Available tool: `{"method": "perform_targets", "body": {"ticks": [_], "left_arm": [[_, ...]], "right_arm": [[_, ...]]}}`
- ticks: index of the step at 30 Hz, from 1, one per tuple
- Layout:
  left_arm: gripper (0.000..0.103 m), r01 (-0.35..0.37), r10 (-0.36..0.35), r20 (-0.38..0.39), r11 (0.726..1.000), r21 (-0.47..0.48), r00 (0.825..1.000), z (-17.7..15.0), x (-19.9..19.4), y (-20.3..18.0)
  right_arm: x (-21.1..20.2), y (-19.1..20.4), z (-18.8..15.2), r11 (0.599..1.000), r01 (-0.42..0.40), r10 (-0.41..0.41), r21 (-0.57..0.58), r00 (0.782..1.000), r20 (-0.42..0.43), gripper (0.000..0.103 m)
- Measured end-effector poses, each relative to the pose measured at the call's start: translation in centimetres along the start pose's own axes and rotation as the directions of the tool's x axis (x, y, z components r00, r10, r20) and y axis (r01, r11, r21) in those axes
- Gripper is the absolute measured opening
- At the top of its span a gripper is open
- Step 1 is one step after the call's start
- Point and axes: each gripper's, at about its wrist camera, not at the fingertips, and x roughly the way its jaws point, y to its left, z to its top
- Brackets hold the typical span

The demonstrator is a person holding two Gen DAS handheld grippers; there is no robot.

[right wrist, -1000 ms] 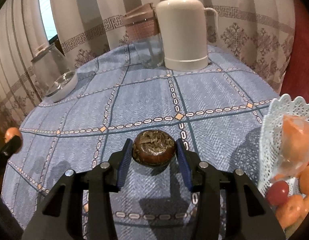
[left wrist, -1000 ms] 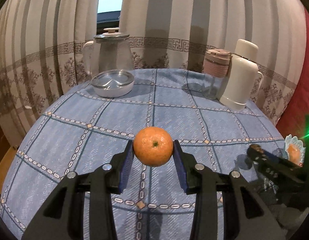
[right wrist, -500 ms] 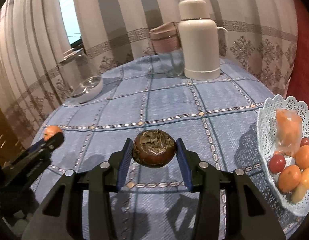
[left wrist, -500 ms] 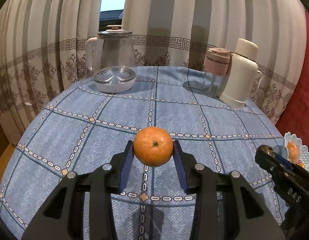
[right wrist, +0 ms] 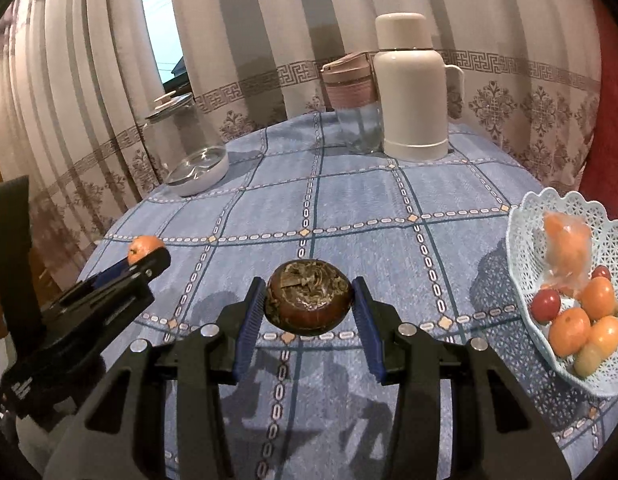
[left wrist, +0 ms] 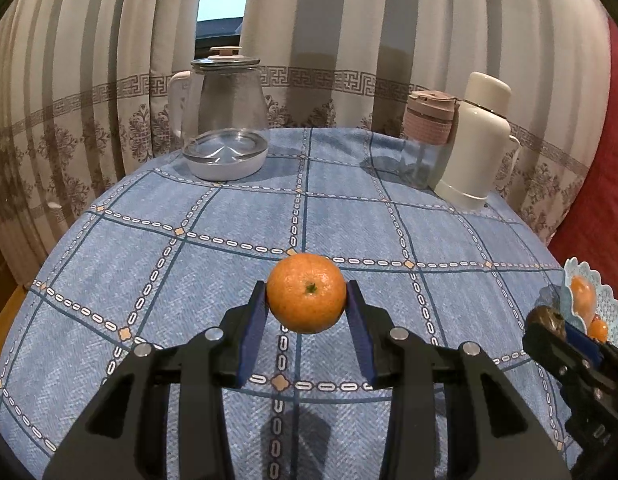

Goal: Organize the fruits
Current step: 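Carry the brown fruit toward the white basket with the right tool while the left tool holds the orange, then lower the brown fruit into the white basket and open the right tool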

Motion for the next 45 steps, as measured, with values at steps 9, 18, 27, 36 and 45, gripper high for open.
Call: {"method": "perform_targets", "body": {"ticks": [9,18,27,36,45], "left_arm": [[0.04,0.008,-0.008,-0.003,1.0,0.014,1.0,-0.5,-0.1,-0.4],[0.04,0.016,-0.016,-0.002,0.999,0.03,1.0,-0.8,-0.3,-0.9],[0.04,0.028,-0.028,-0.002,0.998,0.052,1.0,-1.1,-0.4,-1.6],[0.04,0.049,-0.049,-0.011,0.996,0.08,0.999,-1.7,-0.5,-2.6],[0.04,0.058,-0.057,-0.017,0.993,0.101,0.998,-2.2,-0.5,-3.4]], "right_arm": [[-2.3,-0.5,-0.7,1.0,0.005,-0.005,0.002,1.0,0.012,0.046],[-5.4,-2.4,-0.5,0.998,0.051,-0.053,0.025,0.997,0.064,0.046],[-7.8,-5.3,-0.2,0.99,0.121,-0.129,0.077,0.986,0.108,0.046],[-10.4,-10.0,-0.5,0.961,0.228,-0.249,0.156,0.959,0.134,0.046],[-12.5,-15.4,-0.6,0.917,0.296,-0.342,0.268,0.929,0.142,0.046]]}}
